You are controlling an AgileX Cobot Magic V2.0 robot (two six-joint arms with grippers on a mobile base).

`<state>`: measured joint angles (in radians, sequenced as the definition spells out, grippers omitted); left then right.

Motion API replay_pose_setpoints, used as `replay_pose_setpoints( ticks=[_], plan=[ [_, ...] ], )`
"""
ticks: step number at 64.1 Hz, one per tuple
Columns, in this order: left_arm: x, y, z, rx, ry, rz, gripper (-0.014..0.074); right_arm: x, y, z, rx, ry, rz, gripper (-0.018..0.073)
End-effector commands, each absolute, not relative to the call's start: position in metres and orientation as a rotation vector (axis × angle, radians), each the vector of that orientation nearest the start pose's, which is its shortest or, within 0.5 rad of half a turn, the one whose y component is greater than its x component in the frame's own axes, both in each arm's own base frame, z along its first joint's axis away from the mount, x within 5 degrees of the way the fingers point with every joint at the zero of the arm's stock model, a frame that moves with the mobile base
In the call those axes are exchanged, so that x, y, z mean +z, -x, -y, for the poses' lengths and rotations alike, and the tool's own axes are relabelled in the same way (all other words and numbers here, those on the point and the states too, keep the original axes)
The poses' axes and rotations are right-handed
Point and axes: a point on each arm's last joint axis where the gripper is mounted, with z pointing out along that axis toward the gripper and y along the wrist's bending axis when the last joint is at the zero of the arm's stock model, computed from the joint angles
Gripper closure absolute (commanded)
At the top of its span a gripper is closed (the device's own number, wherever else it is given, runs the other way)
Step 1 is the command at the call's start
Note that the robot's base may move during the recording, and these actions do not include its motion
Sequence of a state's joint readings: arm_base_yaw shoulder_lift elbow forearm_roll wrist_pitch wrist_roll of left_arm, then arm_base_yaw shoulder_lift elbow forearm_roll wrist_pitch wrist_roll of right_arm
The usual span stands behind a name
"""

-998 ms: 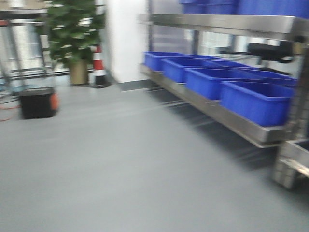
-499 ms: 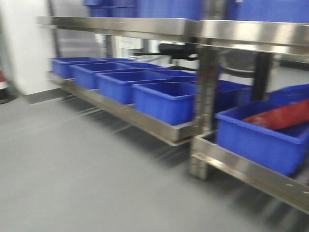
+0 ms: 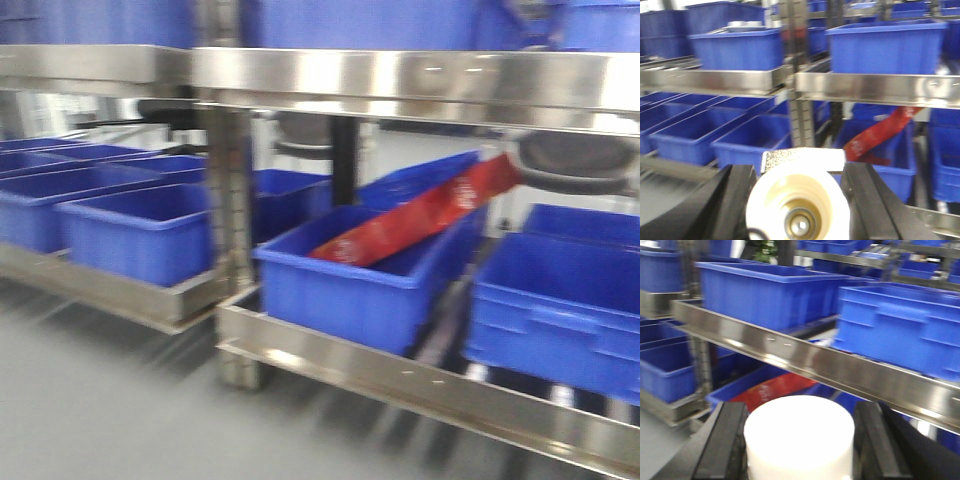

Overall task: Place valve from conveyor to right shelf box
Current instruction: 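Drive the base up to the steel shelf of blue bins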

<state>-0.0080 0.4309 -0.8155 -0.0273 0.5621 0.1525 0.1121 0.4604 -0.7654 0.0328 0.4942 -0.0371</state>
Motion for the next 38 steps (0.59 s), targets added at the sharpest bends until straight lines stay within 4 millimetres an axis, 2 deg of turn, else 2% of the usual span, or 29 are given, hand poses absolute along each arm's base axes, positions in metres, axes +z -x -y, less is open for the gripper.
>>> replay_pose_setpoints(
  ticks=[1,38],
  plan=[
    [0.4097,-0.0611,0.0025,0.065,-0.116,-1.579,0.0708,0.4014,-0.0745,-0.0094,0.084,0.110,-1.574,0.0717],
    [0.4097,-0.0611,0.0025,0.065,-0.116,-1.579,0.0708,0.4014,-0.0745,-0.0094,0.084,0.110,-1.574,0.0717]
  ],
)
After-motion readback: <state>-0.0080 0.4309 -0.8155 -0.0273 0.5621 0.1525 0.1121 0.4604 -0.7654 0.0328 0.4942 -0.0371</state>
